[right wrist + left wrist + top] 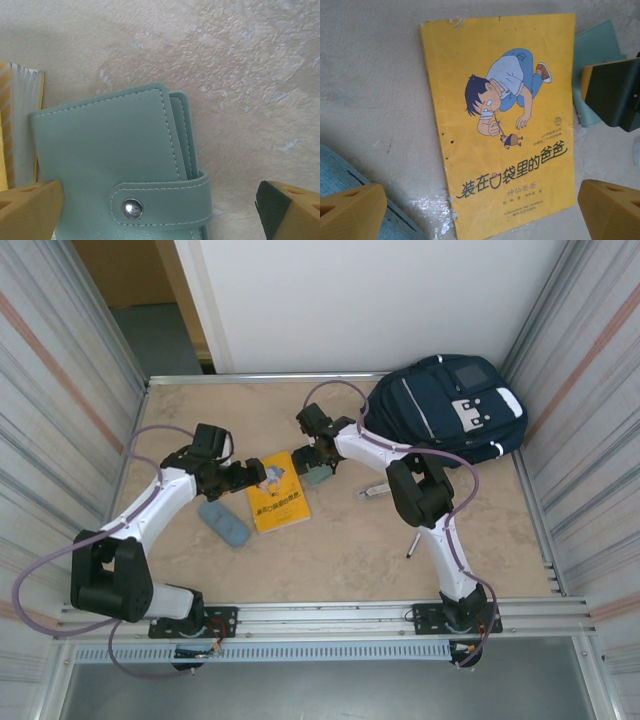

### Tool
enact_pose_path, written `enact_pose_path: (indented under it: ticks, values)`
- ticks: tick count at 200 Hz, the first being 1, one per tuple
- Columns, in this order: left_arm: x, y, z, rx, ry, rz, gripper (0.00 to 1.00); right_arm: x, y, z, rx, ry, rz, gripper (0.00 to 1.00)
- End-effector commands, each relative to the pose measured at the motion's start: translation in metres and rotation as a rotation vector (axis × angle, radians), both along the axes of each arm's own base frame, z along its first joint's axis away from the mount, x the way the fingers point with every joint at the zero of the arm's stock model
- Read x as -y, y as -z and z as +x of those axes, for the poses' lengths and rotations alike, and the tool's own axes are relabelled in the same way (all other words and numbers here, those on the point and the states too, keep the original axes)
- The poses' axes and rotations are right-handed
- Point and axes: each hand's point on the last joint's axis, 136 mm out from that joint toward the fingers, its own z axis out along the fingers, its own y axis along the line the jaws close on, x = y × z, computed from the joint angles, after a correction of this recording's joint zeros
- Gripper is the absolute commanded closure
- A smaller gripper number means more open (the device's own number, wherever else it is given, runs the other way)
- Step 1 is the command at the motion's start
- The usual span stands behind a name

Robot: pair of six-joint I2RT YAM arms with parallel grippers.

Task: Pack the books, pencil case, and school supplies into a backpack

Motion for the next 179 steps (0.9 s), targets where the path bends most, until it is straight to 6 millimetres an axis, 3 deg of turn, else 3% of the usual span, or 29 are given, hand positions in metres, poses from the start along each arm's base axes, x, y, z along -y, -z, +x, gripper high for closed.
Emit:
enact_pose_path:
  ticks: [1, 49, 83, 134, 179]
  values:
    - [0.011, -0.010, -0.001, 0.025, 0.048, -0.059, 0.01, 0.017, 0.021, -0.028, -0.115, 0.004, -0.085, 0.00]
    - [0.034, -0.005, 0.015, 0.022, 0.119, 0.006, 0.01, 0.046, 0.029, -0.084, -0.244, 0.114, -0.030, 0.06]
    - [0.057, 0.006, 0.036, 0.001, 0.150, 0.026, 0.01, 0.054, 0.026, -0.126, -0.290, 0.150, 0.020, 0.08]
    - [0.087, 0.034, 0.074, -0.025, 0.168, 0.012, 0.01, 0.057, 0.026, -0.186, -0.238, 0.120, -0.088, 0.08]
    - [0.102, 0.080, 0.056, -0.151, 0.199, 0.053, 0.01, 0.060, 0.032, -0.248, -0.250, 0.124, -0.197, 0.08]
